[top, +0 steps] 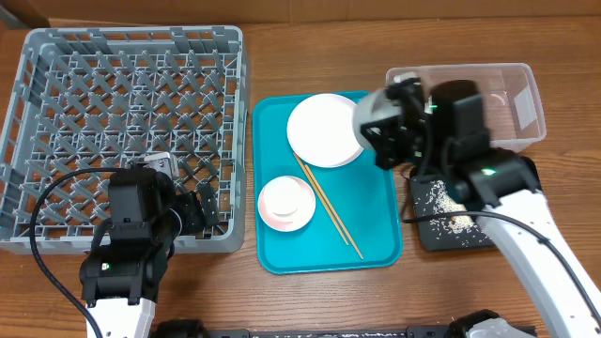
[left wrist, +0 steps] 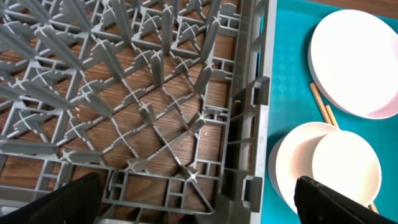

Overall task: Sort waste into correct bins and load items into the dishwasher
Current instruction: 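Carry the empty bowl back and set it on the white plate, then move the right gripper to the pink-white cup and grasp it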

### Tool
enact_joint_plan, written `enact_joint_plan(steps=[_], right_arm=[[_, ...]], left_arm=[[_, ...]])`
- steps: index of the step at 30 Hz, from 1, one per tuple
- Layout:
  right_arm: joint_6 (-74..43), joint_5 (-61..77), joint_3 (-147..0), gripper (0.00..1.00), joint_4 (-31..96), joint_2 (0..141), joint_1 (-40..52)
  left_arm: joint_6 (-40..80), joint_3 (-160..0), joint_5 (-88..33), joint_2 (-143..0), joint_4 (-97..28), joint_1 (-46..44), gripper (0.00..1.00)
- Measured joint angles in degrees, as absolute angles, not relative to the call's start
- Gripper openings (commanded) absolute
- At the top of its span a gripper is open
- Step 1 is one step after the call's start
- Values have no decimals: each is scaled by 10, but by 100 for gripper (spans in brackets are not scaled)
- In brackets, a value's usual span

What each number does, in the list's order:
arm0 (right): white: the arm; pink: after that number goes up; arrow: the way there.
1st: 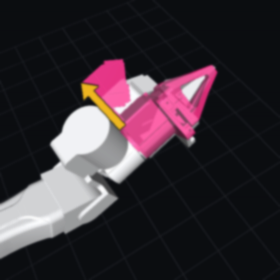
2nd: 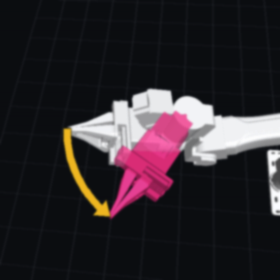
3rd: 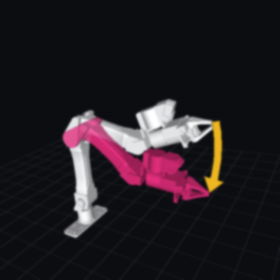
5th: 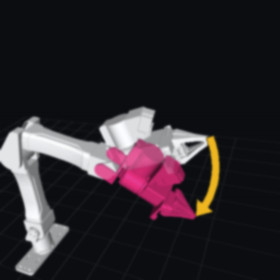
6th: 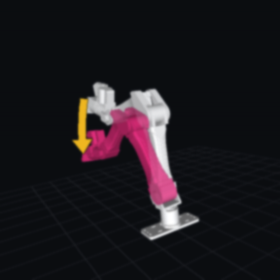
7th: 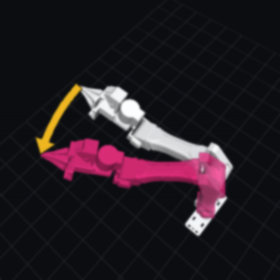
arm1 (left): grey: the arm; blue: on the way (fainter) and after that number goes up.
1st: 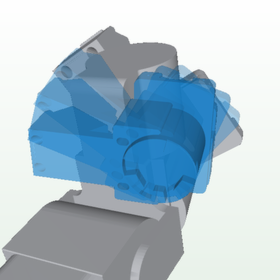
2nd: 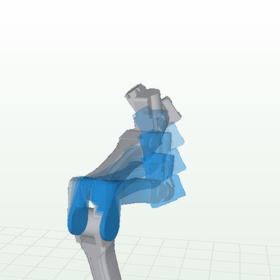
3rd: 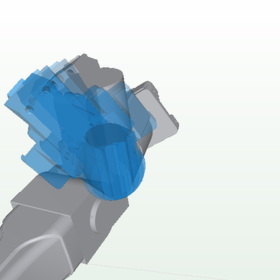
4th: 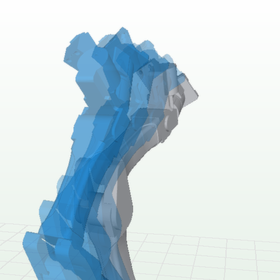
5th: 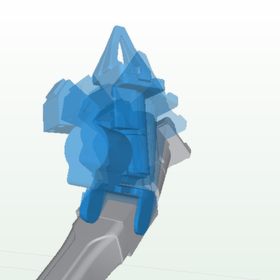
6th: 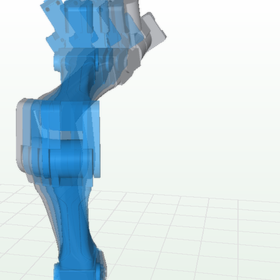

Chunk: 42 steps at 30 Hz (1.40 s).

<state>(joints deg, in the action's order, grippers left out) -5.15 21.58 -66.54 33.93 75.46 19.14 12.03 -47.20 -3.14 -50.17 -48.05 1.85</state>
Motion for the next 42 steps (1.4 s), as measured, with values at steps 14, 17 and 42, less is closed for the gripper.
enact_joint_plan(steps=[14, 17, 42], right_arm=[[-16, 122, -666, 4, 201, 946, 241], [-12, 120, -666, 4, 201, 976, 241], [-6, 145, -666, 15, 201, 1008, 241]], left_arm=[[120, -472, -32, -502, -481, 18, 100], [120, -472, -32, -502, -481, 18, 100], [120, -472, -31, -502, -481, 18, 100]])
